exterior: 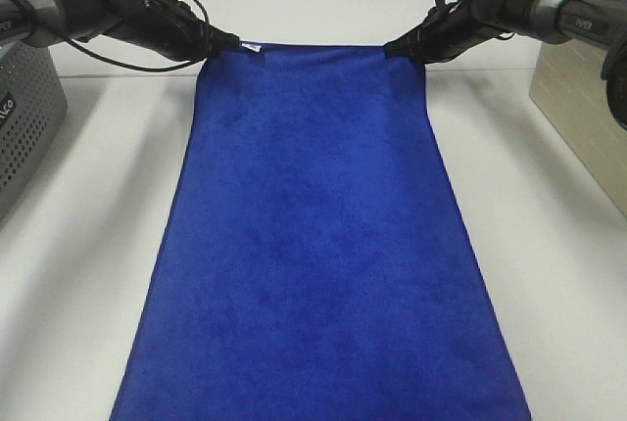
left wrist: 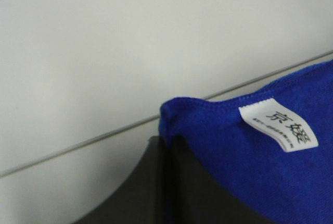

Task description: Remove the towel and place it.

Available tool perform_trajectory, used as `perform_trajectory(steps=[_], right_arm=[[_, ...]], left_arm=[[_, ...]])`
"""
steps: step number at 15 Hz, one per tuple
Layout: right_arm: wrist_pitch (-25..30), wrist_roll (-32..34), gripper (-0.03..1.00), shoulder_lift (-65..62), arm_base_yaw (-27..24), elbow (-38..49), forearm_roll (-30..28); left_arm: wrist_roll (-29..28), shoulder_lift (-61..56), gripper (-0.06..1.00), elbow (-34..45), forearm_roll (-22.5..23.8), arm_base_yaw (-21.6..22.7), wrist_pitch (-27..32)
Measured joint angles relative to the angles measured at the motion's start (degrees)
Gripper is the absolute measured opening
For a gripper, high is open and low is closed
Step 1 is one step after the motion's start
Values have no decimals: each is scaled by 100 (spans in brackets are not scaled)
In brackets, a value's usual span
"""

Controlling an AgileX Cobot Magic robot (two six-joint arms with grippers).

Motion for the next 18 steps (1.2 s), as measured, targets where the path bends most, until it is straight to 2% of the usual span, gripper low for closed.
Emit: perform_trajectory(steps=[2,7,18], right_arm=[[-235,-11,2,0,0,0,-6],[-751,-23,2,0,34,0,0],[-1123,-63,2,189,40,0,160]], left_arm=[[52,0,1,0,6,-57,-338],[241,11,1,0,97,-80,-699],[258,286,1,-11,149,-126,-1026]])
